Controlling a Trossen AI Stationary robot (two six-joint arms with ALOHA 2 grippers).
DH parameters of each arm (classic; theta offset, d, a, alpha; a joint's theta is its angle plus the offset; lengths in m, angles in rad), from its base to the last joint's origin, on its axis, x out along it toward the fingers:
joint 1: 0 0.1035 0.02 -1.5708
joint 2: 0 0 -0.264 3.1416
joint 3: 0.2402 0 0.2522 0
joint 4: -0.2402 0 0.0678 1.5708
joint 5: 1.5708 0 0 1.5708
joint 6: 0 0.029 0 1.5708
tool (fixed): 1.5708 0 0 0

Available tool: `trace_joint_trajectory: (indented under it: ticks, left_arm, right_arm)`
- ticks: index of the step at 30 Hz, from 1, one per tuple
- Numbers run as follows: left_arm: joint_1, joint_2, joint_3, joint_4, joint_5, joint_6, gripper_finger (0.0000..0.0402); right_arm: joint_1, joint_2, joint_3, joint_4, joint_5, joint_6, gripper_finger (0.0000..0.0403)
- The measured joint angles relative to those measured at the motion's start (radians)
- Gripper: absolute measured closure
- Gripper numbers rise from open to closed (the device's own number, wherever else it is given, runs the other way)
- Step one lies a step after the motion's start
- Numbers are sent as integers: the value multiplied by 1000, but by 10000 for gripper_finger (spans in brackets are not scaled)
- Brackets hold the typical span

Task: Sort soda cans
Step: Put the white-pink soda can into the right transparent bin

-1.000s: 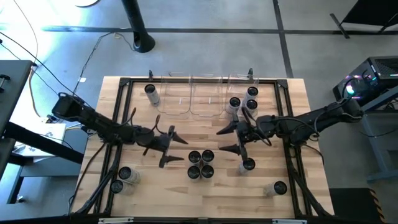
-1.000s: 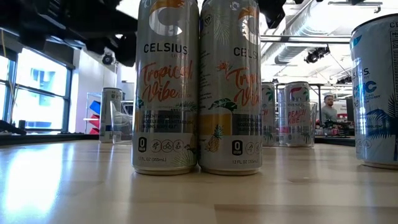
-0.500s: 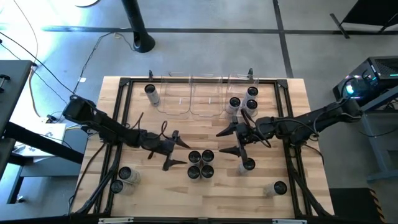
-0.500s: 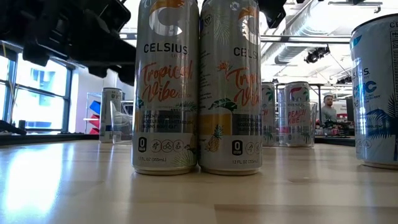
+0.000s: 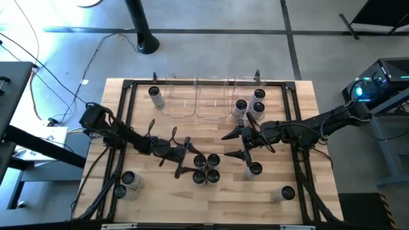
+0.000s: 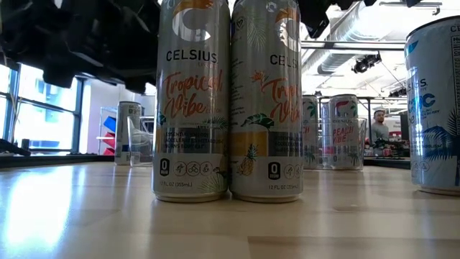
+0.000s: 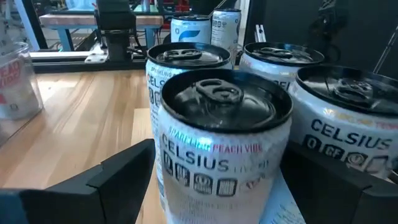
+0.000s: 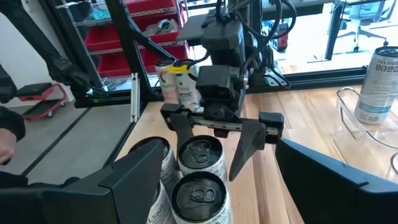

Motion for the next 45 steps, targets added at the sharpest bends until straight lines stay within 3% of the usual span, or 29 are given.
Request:
trace_joint_trajectory:
  ticks: [11, 20, 24, 29, 33, 38, 45]
  left_arm:
    - [3, 12, 27, -11, 14, 15, 80]
    - [20, -7, 27, -31, 10, -10, 157]
    - [33, -84, 26, -139, -1, -24, 163]
    - [45, -261, 26, -358, -111, -15, 158]
    - [105, -390, 26, -368, -152, -10, 157]
    - [213, -430, 55, -368, -91, 16, 157]
    - [293, -224, 275, -349, 102, 85, 156]
  right_arm:
    - [0, 0, 0, -11, 0, 3, 96]
    - [0, 0, 0, -15, 0, 3, 96]
    - [0, -3, 0, -2, 0, 19, 96]
    - [7, -49, 0, -20, 6, 31, 96]
    - [30, -118, 0, -41, 65, 7, 96]
    - [80, -230, 0, -130, 205, -14, 96]
    - [152, -337, 0, -243, 301, -7, 96]
